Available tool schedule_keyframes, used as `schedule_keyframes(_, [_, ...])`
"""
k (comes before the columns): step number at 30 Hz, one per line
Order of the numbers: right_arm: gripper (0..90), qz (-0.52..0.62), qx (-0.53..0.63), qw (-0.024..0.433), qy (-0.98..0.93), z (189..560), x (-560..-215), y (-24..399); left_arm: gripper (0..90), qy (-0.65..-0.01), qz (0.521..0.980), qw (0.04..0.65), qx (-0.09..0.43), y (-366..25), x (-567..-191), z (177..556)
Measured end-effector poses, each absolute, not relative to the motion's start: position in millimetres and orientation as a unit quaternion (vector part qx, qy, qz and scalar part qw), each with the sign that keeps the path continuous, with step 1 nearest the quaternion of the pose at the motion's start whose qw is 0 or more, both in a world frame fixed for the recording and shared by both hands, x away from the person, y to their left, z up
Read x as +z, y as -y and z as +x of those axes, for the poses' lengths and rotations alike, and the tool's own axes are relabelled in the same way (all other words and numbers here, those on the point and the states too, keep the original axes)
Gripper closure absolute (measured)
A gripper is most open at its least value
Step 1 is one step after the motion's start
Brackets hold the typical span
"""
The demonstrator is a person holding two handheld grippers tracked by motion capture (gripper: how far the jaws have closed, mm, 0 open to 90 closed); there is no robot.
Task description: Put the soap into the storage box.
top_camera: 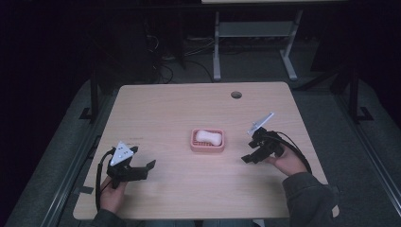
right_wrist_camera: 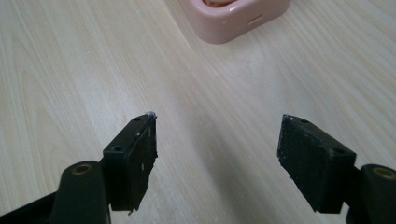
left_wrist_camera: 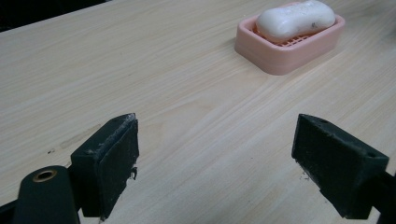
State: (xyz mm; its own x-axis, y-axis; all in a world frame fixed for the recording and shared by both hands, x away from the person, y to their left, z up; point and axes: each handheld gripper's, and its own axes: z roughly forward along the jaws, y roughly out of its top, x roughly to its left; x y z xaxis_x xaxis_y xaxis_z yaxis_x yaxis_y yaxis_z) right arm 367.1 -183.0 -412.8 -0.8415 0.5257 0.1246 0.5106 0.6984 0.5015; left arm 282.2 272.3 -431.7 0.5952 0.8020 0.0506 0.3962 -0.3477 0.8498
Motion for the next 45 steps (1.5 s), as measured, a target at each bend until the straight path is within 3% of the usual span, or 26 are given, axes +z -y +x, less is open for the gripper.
schedule_keyframes(45, [27.2,0.324,0.298,0.023,-0.898,309.1,-445.7,232.4,14.6,-0.374,0.792,0.419,0.240,-267.6,-434.8,282.5])
